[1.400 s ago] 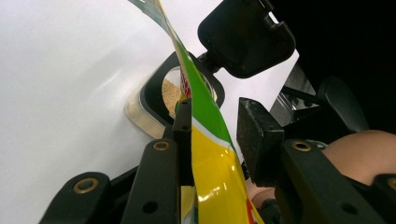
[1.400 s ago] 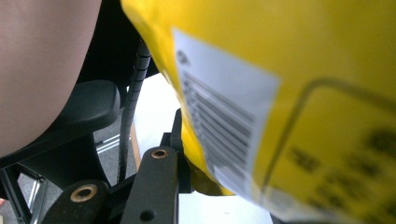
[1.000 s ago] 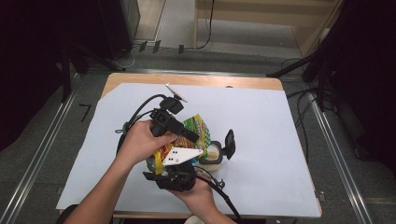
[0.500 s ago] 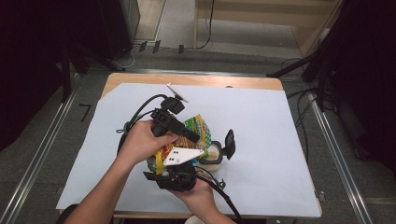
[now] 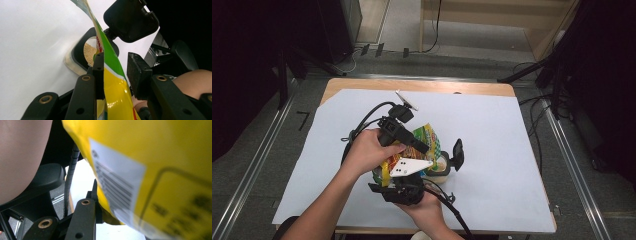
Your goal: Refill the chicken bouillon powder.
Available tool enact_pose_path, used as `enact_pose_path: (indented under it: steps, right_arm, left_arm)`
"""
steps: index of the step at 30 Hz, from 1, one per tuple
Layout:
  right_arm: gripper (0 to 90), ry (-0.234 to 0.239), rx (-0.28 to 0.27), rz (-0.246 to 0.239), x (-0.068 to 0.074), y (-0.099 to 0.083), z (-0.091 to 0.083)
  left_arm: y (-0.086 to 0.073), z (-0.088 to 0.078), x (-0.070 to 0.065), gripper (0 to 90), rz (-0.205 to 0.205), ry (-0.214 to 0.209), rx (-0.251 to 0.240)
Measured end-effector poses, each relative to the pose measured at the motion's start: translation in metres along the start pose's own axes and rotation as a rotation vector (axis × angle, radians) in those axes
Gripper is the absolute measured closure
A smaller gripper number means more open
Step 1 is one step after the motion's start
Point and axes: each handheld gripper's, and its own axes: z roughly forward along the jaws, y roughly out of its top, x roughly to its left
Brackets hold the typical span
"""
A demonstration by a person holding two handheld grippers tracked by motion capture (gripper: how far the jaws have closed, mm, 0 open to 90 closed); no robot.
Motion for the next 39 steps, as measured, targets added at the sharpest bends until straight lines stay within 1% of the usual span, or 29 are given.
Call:
enact_pose_path:
  steps: [12,17,20,32,35,39]
  right_arm:
    - [73.1,0.003,-0.013,0.015,0.0006,0.0008,-0.0017]
    - [73.1,0.004,-0.014,0.011,0.0016,0.0024,-0.0017]
    - [73.1,0.007,-0.021,0.015,0.0025,0.0026,-0.0013]
    - [73.1,0.007,-0.015,0.012,0.0023,0.003,-0.0021]
    - [73.1,0.008,-0.019,0.009,0.003,0.0031,-0.0022]
    - [73.1,0.014,-0.017,0.021,0.0028,0.0025,-0.0014]
  left_arm:
    - [0.0016,-0.0013,-0.0034,69.4,0.003,0.007,-0.002]
    - [0.0014,-0.0037,-0.0043,69.3,0.003,0.005,-0.007]
    - [0.0013,-0.0034,-0.0052,69.3,0.005,0.012,-0.005]
    - [0.0011,-0.0045,-0.0057,69.3,0.006,0.009,-0.012]
    - [0.0008,-0.0045,-0.0065,69.2,0.007,0.012,-0.008]
    - [0.001,-0.003,-0.0051,69.3,0.004,0.015,0.0]
